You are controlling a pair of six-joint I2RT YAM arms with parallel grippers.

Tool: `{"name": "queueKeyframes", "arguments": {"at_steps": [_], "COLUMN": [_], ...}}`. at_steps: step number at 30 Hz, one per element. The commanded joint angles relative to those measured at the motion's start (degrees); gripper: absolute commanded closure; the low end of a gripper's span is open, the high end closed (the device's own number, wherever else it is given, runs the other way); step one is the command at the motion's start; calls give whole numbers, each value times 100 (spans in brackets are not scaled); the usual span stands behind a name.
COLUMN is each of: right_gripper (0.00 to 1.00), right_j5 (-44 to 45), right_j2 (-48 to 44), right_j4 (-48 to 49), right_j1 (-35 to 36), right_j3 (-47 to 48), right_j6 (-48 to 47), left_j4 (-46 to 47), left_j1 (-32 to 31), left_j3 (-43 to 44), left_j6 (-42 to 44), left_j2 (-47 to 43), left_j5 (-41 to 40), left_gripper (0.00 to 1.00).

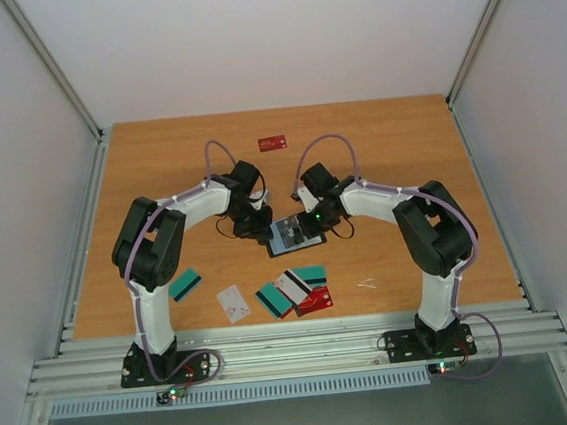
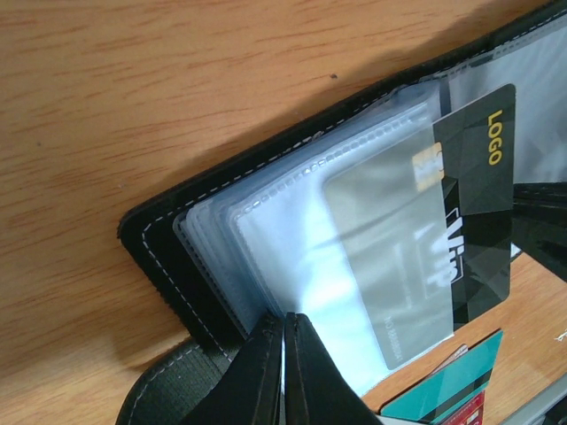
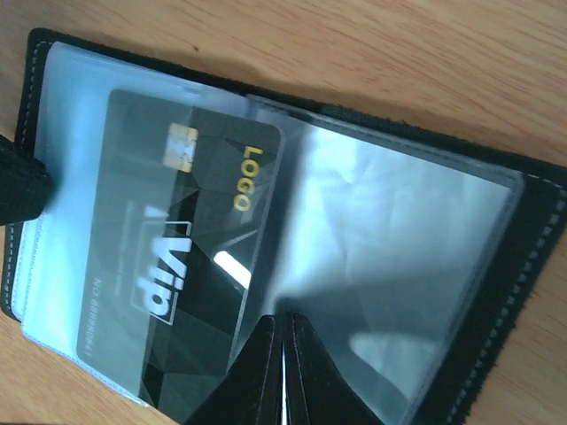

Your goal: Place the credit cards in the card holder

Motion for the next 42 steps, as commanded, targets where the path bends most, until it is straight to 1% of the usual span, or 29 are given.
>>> {"name": "queueKeyframes", "arguments": {"at_steps": [1, 15, 23, 26, 32, 35, 37, 42], "right_gripper": [95, 95, 95, 95, 95, 94, 94, 92], "right_j5": [103, 57, -31, -109, -30, -97, -121, -385], "right_j2": [143, 479, 624, 583, 373, 243, 128, -200], "right_j4": [-92, -244, -180, -121, -252, -348, -367, -261], "right_j1": [160, 448, 477, 476, 408, 302, 237, 56], "right_j3": [263, 664, 798, 790, 772, 757, 713, 534], "right_j6": [-188, -286, -210, -248, -250, -124, -42, 226], "left_j4": [112, 68, -14, -40, -45, -150, -222, -148], "left_j1": [-34, -34, -32, -34, -34, -33, -26, -16], "left_j3": [-153, -111, -38, -5, 58, 97, 101, 67], "left_j6": [149, 224, 198, 107, -291, -329, -297, -268], "left_j2": [153, 153, 64, -103, -395, -496, -559, -613], "left_j5": [-418, -339, -272, -353, -387, -422, -461, -285], "left_gripper": [96, 96, 95, 90, 72, 66, 63, 62]}}
